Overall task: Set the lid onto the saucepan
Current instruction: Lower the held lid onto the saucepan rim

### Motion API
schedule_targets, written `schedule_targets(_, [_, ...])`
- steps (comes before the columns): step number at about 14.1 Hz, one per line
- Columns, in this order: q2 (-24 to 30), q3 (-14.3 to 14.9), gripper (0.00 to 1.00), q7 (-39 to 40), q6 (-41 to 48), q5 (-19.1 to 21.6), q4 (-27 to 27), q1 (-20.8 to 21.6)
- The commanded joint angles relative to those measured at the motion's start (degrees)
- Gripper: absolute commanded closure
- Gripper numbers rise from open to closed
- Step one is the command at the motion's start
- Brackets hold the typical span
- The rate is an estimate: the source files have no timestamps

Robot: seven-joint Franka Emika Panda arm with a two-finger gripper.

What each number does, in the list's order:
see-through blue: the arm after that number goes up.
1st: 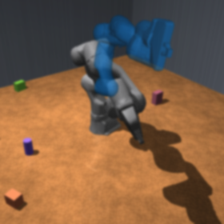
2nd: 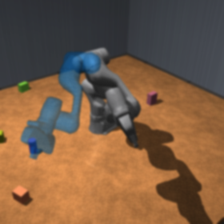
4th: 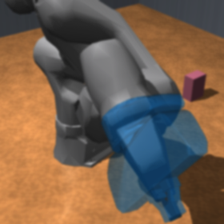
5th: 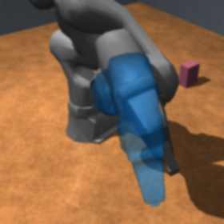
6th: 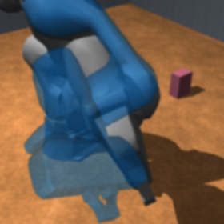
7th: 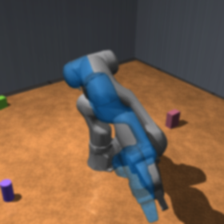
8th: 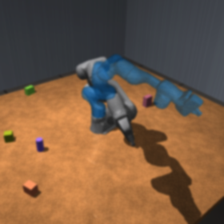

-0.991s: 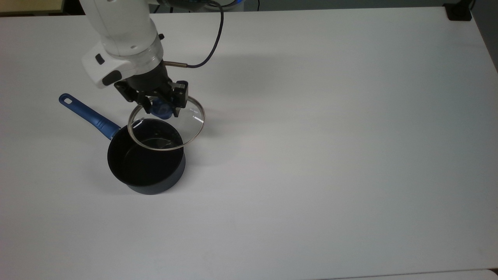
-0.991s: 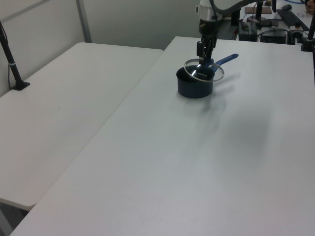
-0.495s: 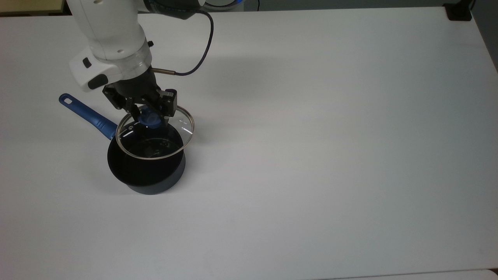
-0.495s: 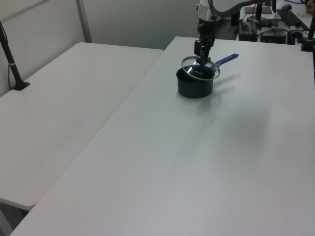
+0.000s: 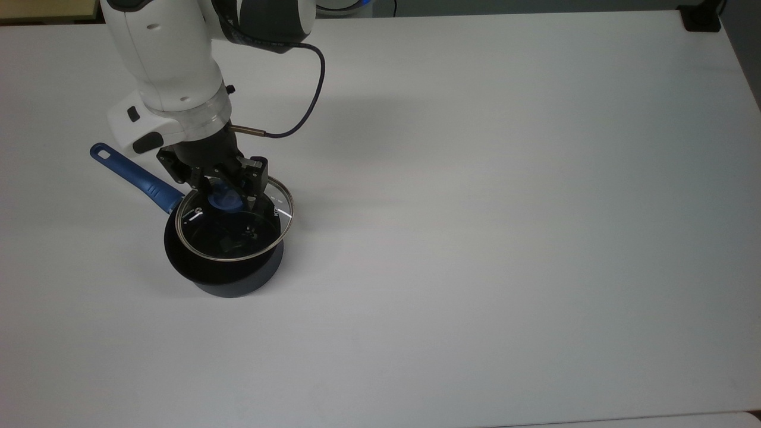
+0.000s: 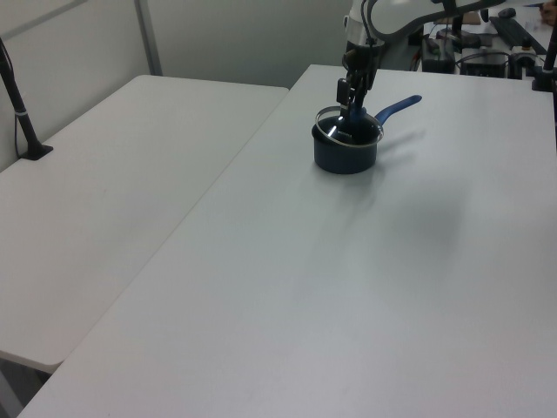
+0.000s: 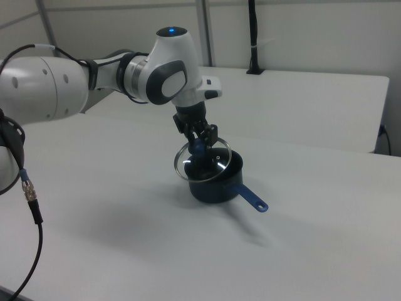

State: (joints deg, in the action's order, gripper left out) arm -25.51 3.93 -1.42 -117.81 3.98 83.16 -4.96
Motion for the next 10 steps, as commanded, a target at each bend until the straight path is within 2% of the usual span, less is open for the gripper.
schedule_targets(1, [-2.0,0.64,0.58,-1.39,-0.58,1.3,-2.91,0.39])
schedule_targets(10, [-3.76,0.64,0.58,-1.65,-0.58,1.3,-4.76,0.31])
